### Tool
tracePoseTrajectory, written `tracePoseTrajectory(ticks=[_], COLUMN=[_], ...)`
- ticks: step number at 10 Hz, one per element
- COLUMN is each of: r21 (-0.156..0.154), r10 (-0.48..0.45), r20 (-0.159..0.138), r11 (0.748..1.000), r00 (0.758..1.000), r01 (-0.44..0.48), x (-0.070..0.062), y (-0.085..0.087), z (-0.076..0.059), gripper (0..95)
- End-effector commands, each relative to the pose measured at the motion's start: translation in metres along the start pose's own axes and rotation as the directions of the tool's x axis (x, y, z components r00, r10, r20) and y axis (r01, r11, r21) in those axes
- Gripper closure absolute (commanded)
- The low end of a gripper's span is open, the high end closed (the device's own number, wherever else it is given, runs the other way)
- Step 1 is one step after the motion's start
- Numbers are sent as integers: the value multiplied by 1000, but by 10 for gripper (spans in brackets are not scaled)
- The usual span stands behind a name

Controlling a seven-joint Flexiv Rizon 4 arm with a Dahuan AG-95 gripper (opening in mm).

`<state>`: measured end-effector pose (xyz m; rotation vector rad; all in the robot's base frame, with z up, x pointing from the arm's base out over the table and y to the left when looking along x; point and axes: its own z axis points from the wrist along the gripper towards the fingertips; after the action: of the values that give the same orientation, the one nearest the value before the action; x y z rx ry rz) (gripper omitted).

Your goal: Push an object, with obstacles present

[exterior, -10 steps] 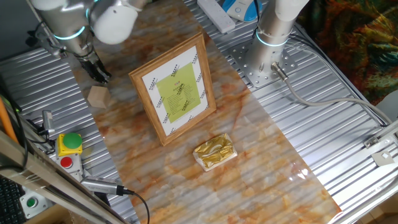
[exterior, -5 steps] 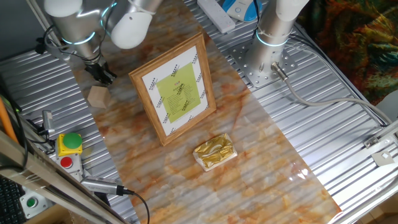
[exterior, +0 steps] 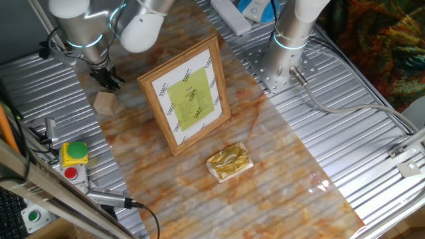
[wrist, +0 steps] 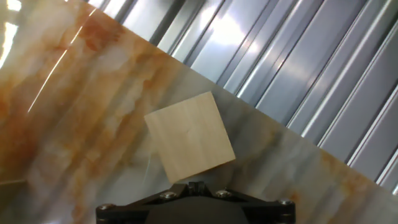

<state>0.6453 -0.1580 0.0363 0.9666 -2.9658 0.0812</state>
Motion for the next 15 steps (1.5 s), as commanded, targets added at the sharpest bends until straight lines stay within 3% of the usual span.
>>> tracePoseTrajectory(ticks=[1,5,9,15], r21=[18,39,58,62], r10=[-59,-106,-162,-215], r20=[1,3,-13,-4], r11=[998,994,985,975], r00=[998,994,987,977], r01=[59,106,163,215], x=[0,0,-6,-10], y=[0,-1,-6,-16], z=[0,0,-2,-2], gripper=[950,950,950,950])
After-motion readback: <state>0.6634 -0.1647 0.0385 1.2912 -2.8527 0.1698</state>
